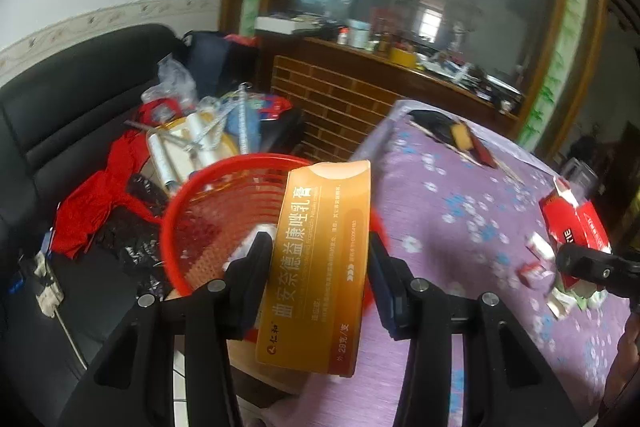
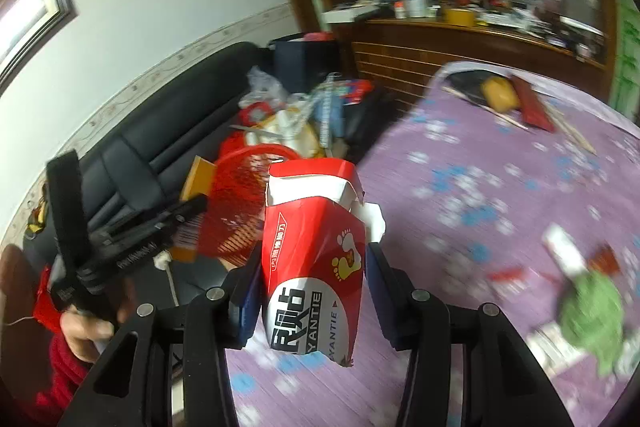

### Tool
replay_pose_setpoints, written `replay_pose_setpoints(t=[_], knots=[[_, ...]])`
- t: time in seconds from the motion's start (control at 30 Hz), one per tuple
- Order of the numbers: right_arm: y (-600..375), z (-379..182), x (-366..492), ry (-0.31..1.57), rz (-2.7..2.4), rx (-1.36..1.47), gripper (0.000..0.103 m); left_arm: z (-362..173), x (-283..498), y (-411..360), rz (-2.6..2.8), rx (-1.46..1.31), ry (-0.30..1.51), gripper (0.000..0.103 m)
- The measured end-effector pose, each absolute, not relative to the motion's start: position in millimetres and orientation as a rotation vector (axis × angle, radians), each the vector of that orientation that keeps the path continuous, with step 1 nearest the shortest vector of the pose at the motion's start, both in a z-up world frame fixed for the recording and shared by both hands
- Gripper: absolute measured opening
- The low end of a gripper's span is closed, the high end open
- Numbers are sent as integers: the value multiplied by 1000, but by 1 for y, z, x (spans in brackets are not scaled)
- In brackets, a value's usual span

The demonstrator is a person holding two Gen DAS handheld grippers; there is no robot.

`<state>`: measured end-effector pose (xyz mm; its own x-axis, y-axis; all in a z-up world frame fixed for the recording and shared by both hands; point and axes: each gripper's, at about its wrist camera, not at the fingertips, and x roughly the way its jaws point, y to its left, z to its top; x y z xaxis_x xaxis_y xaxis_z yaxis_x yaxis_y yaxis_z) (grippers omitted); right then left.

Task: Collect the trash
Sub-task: 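Carry the box and cup over the red basket while both tools open to drop them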

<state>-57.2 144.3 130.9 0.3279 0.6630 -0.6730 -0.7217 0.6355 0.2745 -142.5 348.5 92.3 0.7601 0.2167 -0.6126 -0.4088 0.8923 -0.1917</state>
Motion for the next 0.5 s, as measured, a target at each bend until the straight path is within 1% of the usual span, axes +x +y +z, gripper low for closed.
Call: replay_pose_setpoints(t=[0.27,0.4,0.43,0.47,0.5], knots=[[239,122,-34,887,987,-77,55,82,-132,388,376,-372,623,46],[269,116,-19,894,999,-57,63,79,-129,400,389,-396,604,47],[276,113,-13,909,1009,-43,67,78,-129,403,394,-407,604,55],[277,112,-9,921,1004,-32,68,77,-130,406,397,-423,599,62],[277,111,-5,931,1000,-17,68,76,-132,408,400,-435,590,63]])
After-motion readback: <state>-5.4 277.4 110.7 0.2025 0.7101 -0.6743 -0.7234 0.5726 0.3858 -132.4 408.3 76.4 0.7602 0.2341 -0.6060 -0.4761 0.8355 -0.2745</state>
